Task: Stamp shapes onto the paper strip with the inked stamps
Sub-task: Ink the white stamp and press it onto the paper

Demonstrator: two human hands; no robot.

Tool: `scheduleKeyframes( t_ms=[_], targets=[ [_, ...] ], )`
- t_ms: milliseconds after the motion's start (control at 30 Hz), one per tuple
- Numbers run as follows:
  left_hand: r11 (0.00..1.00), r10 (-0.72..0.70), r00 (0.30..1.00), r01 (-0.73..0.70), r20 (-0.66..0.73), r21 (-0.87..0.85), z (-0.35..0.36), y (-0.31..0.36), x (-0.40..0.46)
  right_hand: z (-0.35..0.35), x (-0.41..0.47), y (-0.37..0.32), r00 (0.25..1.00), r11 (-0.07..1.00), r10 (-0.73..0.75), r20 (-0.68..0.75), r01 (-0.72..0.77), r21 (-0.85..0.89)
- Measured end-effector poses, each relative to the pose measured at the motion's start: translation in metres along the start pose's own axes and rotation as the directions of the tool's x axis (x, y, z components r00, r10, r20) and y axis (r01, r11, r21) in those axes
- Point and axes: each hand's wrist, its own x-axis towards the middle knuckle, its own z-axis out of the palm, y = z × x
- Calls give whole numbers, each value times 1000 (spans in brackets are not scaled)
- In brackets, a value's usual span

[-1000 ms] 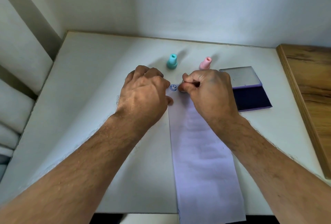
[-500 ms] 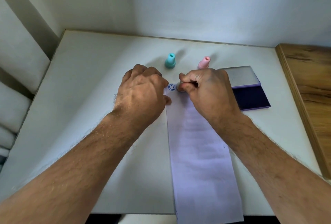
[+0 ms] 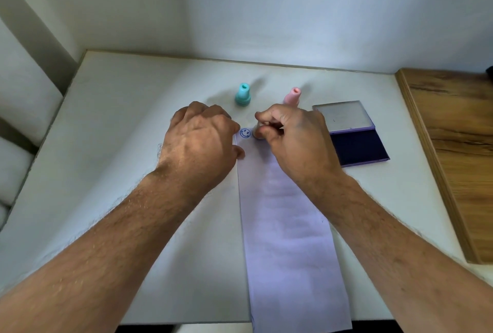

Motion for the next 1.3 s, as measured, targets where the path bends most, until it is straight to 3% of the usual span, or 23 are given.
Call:
scheduleKeyframes(
  t_ms=[167,267,400,633,833,1000,1100,1167,1233,1300],
  targets=[
    [985,-37,996,23,-77,-170,3,-5,5,-9,3,-2,959,899,253,-126,-185,397],
    [959,-105,979,52,-177,-279,-1,-6,9,-18,10,0,914,729,393,-99,-244,639],
    [969,-118,981,79,-156,-236,-2,-10,8,-25,13,1,870,478,491,33,-301,825],
    [964,-180,982,163,-65,-210,3,-10,9,-27,13,-1,791,172,575,210,-368,914],
    [945,-214,975,191,-61,-267,-4,-7,8,-29,11,-4,794,35,524,309,-383,923],
    [866,-297,944,202,-146,-457,-11,-1,11,-25,9,-5,803,-32,466,371,-403,914],
    [751,-299,946,152,-126,-643,-20,7,10,-24,8,-8,809,-68,426,405,-418,906],
    [614,-329,943,169,-55,-771,-19,7,11,-23,6,-10,807,-70,402,432,-444,894],
    [380,-361,931,190,44,-905,-18,7,14,-24,5,-11,809,-68,388,442,-454,889],
    [77,-386,911,191,147,-979,-19,6,15,-25,5,-12,820,-53,371,435,-449,892]
  ],
)
